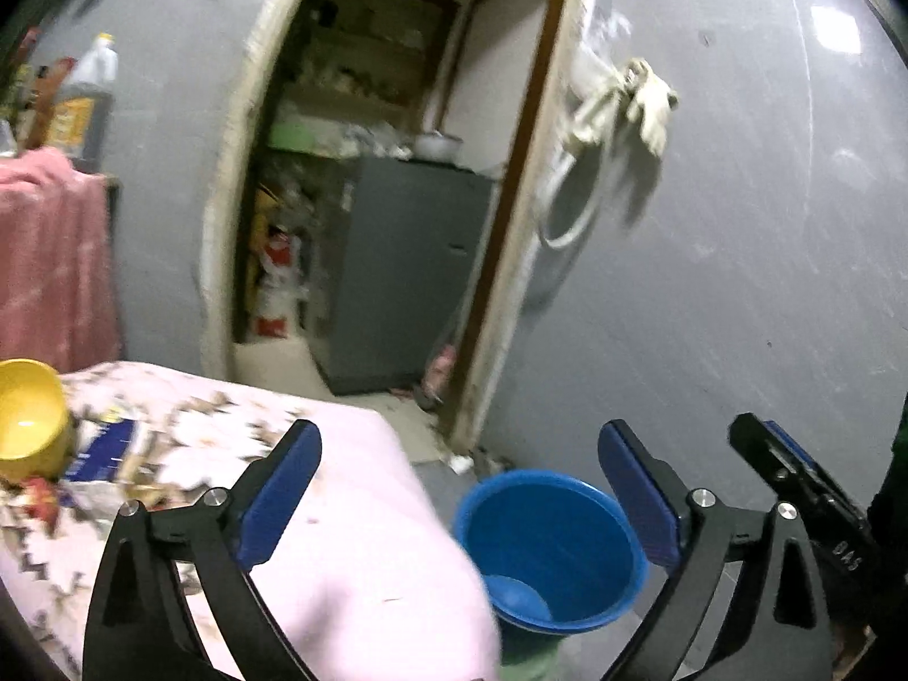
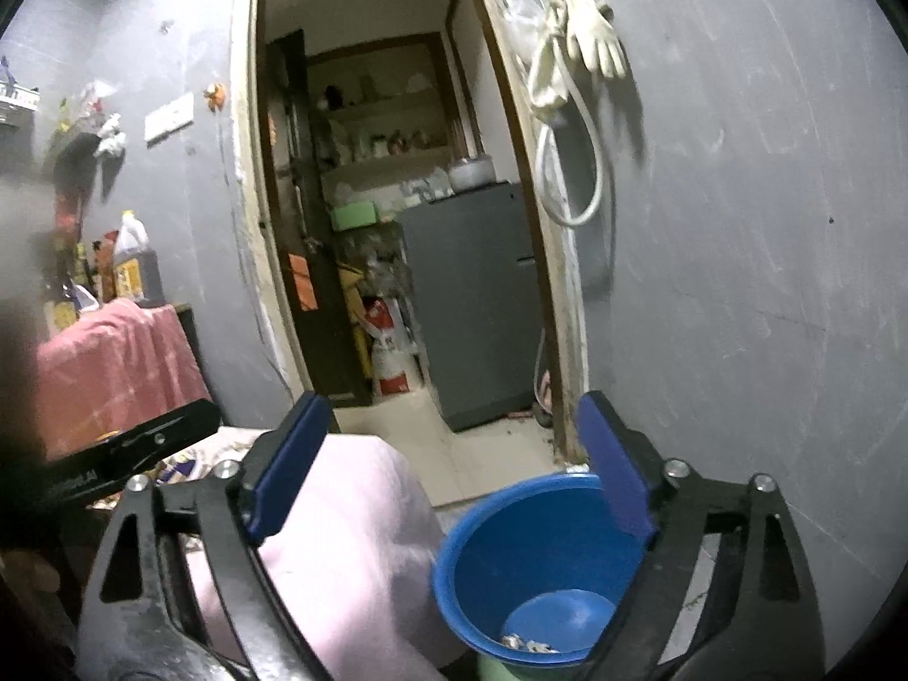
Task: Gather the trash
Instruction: 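Carry both items over the blue bucket and open both grippers, then move both grippers back toward the trash on the table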
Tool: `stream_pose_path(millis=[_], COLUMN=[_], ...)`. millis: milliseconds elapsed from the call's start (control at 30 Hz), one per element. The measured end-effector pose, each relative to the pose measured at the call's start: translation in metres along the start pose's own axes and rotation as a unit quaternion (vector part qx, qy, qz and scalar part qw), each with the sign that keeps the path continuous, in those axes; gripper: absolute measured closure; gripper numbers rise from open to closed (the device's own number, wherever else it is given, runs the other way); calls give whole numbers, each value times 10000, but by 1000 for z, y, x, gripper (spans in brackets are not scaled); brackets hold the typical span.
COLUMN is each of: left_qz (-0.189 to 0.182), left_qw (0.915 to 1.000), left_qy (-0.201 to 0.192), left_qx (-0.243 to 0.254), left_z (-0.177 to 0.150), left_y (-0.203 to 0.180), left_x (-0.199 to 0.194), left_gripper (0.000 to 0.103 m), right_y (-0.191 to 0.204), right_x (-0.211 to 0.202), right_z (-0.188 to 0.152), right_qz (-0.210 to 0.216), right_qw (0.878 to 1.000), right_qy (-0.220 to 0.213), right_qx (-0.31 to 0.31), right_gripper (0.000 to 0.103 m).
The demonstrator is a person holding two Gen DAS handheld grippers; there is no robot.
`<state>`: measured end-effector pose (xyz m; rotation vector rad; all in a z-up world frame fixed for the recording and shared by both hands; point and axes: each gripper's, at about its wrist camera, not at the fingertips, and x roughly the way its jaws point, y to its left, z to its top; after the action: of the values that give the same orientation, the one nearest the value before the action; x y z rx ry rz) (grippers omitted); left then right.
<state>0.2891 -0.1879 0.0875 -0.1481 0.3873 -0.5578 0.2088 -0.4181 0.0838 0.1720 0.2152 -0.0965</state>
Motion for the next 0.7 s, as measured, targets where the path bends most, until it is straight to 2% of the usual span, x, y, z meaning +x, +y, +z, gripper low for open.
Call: stream_pose_path(millis=[367,700], left_qz=[960,1848], left_qw=[9938,9788], left_qy=[-560,-869], left_qx=[67,-128], left_z=[-11,-29], left_y=[37,85], left_x=[-81,-138], left_gripper=[4,4], right_y=[60,126], right_x=[-22,-30], right_z=[-1,-14], right_qz=[458,990], right_qw=[9985,9938], right_qy=[-285,-393], right_qx=[-53,-329], right_gripper=[0,0])
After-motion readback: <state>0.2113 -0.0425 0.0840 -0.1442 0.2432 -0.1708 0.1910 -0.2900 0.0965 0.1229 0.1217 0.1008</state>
